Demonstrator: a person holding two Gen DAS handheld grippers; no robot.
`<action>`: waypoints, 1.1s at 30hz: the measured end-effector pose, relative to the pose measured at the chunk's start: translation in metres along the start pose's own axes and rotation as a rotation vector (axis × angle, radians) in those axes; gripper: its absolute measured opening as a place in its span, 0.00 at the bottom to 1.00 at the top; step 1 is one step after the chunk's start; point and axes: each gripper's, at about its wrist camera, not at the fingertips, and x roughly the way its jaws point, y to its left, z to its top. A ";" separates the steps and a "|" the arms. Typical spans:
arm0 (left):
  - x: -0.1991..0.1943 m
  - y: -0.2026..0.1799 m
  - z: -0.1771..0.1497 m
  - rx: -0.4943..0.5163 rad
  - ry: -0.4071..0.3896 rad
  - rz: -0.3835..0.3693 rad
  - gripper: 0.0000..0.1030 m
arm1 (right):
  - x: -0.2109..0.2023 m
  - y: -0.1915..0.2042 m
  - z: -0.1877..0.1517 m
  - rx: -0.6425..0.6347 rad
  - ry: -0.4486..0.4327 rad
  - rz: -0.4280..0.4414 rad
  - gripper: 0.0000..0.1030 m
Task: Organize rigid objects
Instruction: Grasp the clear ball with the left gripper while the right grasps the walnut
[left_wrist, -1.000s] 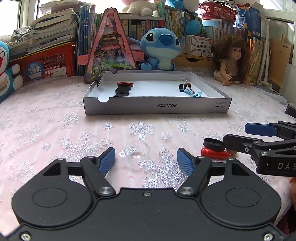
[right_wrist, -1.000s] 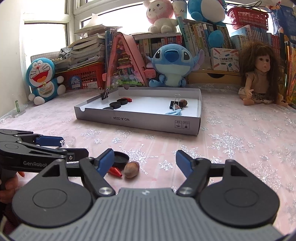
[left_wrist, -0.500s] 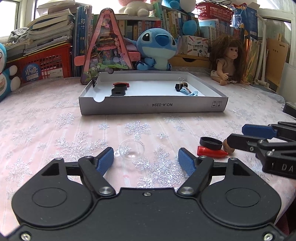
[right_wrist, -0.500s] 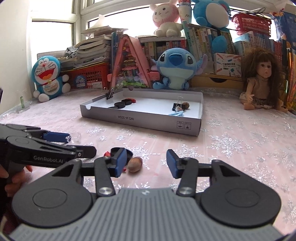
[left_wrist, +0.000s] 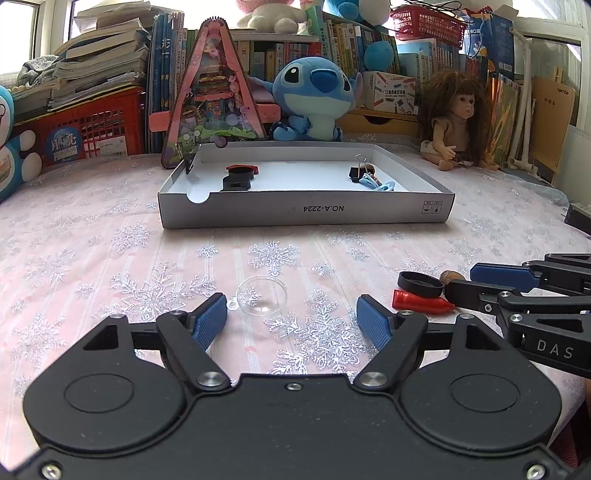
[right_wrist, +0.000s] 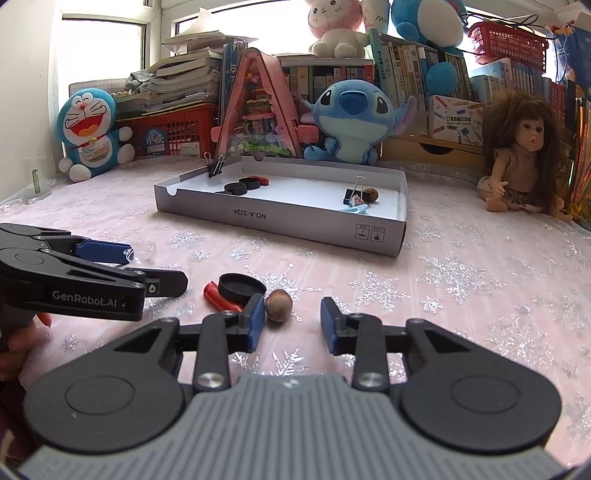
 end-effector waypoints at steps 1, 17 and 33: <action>0.000 0.001 0.000 -0.004 0.000 -0.002 0.72 | 0.000 0.000 0.000 0.000 -0.001 -0.002 0.36; -0.003 0.006 0.006 0.007 0.010 0.006 0.43 | 0.004 0.002 0.003 0.005 0.008 0.001 0.34; 0.001 0.010 0.007 -0.008 -0.004 0.033 0.36 | 0.010 0.007 0.004 -0.007 0.022 0.011 0.26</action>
